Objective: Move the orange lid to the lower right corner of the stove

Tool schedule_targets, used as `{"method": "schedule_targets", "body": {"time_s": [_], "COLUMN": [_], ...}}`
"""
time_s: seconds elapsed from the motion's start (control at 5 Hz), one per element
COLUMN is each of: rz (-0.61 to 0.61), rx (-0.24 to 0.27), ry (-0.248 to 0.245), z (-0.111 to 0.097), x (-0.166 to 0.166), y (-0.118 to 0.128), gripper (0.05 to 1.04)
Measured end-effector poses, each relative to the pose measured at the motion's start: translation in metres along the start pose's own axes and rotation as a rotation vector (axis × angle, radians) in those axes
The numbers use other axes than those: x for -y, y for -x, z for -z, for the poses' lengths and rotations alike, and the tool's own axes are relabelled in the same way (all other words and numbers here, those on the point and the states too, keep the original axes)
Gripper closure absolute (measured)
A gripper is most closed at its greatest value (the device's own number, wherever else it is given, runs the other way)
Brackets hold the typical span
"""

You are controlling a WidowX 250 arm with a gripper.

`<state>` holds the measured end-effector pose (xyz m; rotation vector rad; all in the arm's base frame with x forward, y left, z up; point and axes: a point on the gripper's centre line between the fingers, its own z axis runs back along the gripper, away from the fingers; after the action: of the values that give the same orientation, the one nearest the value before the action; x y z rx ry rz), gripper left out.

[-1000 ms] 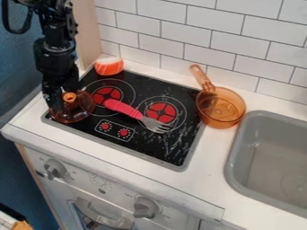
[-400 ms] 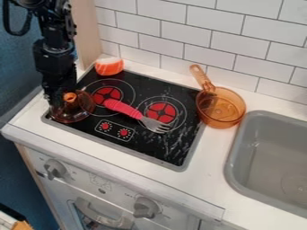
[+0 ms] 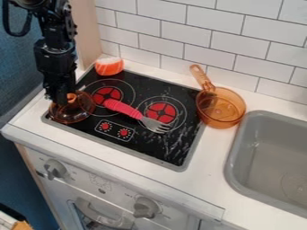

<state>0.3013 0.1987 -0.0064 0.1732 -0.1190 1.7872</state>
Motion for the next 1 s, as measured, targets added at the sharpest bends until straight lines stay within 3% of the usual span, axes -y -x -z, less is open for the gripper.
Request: {"method": "schedule_targets", "body": {"time_s": [0.2,0.4,0.8,1.0], "rz": [-0.013,-0.05,-0.02,0.066], "rx": [0.004,0.014,0.004,-0.055], "ry": [-0.001,0.022,0.097,0.116], "z": [-0.002,-0.016,-0.051,-0.067], "x": [-0.001,-0.003,-0.005,-0.013], "y": [-0.001,-0.015,-0.017,0.004], "gripper": [0.713,0.712,0.713,0.713]}}
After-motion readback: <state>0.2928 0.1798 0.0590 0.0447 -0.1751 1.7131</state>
